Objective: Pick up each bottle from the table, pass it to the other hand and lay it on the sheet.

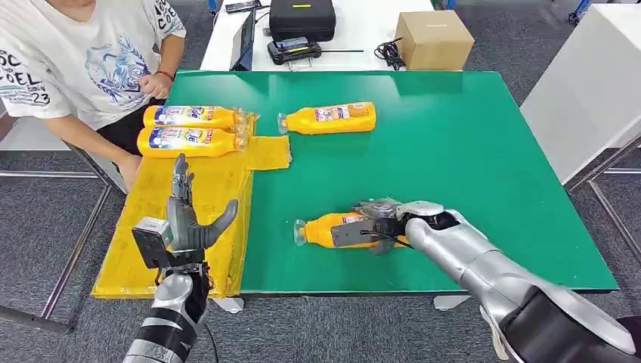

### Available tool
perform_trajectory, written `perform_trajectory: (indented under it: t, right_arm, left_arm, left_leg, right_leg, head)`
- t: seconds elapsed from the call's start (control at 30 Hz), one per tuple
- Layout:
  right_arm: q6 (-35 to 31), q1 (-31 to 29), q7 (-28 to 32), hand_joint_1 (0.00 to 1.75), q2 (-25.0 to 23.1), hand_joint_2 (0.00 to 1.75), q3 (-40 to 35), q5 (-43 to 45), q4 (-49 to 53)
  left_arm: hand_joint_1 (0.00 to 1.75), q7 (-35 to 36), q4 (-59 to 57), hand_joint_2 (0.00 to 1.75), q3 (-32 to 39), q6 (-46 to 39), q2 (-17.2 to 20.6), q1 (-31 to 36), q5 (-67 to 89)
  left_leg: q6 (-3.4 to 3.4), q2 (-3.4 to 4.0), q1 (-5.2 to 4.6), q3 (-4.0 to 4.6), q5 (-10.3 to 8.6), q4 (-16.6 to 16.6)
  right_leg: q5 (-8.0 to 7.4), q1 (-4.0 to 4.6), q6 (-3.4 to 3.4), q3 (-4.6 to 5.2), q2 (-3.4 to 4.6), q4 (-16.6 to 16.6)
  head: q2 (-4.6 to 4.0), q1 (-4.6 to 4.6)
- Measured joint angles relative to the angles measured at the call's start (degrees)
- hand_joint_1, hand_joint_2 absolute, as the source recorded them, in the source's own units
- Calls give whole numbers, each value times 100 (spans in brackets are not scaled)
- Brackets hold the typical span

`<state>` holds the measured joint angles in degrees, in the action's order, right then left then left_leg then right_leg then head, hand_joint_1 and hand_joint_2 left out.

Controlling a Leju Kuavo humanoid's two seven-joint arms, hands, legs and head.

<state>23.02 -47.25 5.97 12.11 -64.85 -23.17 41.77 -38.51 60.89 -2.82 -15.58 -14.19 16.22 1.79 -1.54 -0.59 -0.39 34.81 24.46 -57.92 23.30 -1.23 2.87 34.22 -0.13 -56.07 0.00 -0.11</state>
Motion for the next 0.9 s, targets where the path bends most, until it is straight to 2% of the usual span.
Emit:
perform_trajectory:
  t: [0.33,0.5,0.67,0.7,0.77,0.83,0.9]
  right_arm:
    - [-219,-93,-9,175,-59,175,-291,-33,-98]
    - [-889,32,-7,175,-101,175,-297,87,-138]
    - [-1045,74,-4,175,-114,175,-288,107,-142]
    - [-1277,143,44,175,-114,175,-244,182,-138]
    - [-2168,510,195,175,-129,175,93,260,47]
    - [-3271,1204,343,175,-237,175,848,25,662]
    - [-4071,2032,507,175,-444,175,1674,-436,1475]
  left_arm:
    - [0,26,0,175,24,4,-22,-5,0]
    - [0,28,2,175,35,7,-28,-22,0]
    - [0,28,13,175,39,17,-28,-55,0]
    - [0,28,18,175,39,17,-28,-64,0]
    - [0,33,85,175,44,20,-28,-129,0]
    - [0,96,231,175,65,59,-28,-249,0]
    - [0,151,411,175,107,103,-33,-404,-13]
  left_leg:
    - [0,0,0,0,0,0]
    - [0,-1,0,1,0,0]
    - [0,0,0,-2,0,0]
    - [0,-3,0,-2,0,0]
    - [0,-6,3,-3,0,0]
    - [1,-6,5,2,3,1]
    - [2,-6,7,8,8,1]
  right_leg:
    - [0,0,0,0,0,0]
    - [0,0,0,0,-1,0]
    - [0,0,0,0,0,1]
    - [0,0,0,-2,-2,1]
    - [0,3,0,-5,-6,0]
    - [2,4,1,-5,-5,-2]
    - [5,6,-1,5,-6,-1]
  head:
    - [0,0]
    - [0,0]
    - [0,2]
    - [0,2]
    - [0,2]
    - [0,2]
    - [0,2]
